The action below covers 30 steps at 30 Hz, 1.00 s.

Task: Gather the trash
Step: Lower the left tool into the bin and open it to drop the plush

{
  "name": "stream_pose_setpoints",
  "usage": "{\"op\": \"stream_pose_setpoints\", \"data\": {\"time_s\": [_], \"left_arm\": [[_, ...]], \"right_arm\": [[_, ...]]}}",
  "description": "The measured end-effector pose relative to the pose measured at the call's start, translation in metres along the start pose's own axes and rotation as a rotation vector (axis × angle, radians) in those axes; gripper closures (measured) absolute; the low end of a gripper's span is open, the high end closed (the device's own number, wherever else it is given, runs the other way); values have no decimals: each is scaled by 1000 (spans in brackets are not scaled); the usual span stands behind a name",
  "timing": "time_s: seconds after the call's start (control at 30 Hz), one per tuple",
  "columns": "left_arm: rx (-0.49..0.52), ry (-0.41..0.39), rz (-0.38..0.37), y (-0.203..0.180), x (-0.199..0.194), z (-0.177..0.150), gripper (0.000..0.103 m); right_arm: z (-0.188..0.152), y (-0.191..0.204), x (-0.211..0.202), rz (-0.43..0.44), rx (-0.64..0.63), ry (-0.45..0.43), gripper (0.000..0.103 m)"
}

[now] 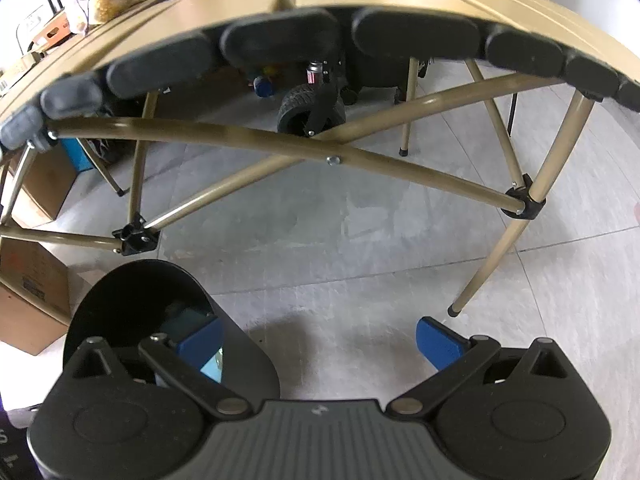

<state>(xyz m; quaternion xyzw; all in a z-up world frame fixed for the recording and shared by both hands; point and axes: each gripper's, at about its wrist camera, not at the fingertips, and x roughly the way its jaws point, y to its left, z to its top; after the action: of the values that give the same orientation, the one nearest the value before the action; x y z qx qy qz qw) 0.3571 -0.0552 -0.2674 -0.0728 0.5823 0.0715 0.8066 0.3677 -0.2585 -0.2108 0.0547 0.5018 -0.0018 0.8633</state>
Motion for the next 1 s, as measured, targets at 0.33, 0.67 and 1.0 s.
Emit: {"op": "stream_pose_setpoints", "data": {"time_s": [0.33, 0.67, 1.0], "left_arm": [[7, 33, 4, -1, 5, -1, 64], [-29, 70, -66, 4, 1, 1, 2], [-22, 80, -57, 3, 2, 1, 1]], "right_arm": [[-3, 1, 7, 0, -5, 24, 0], [-2, 1, 8, -1, -3, 21, 0], [-2, 1, 7, 0, -5, 19, 0]]}}
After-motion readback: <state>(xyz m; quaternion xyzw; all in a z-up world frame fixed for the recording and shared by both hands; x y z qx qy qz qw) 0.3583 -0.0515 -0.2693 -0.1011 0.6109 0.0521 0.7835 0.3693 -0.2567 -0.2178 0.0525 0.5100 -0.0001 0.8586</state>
